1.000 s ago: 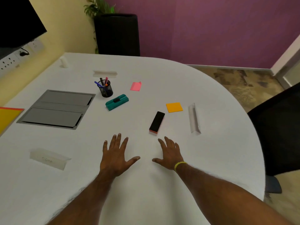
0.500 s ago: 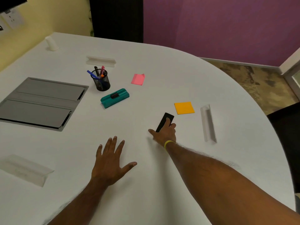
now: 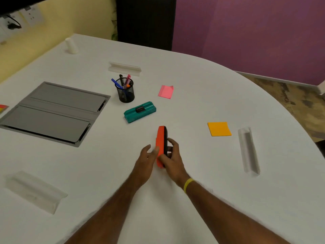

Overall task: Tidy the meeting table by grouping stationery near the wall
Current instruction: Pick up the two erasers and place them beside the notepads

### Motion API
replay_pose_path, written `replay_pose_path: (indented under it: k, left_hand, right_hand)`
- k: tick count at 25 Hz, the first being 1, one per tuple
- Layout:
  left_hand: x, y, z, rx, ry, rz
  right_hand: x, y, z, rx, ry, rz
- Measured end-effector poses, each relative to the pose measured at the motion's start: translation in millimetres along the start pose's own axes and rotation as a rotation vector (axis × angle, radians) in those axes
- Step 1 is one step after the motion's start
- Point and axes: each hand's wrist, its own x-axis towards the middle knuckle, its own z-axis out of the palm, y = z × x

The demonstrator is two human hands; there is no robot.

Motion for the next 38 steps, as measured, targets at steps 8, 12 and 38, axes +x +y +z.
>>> replay_pose_path:
  k: [8,12,38]
  left_hand:
    - [18.5,4.7,-67.1,-0.602,0.247,-0.120]
    - [17.0,-2.8,-96.6,-0.544,0.231,-0.111]
    - [-115.9,-25.8,-147.5,-0.570,0.101,-0.093]
  right_hand:
    - [67.3,-23.7,39.2,-0.448,-0.092,-0.145]
    - [149.3,-46.9,53.6,-0.889,-0.076,-0.271]
    - [-39.0,-47.6,78.3,0.275,0.039,0.297]
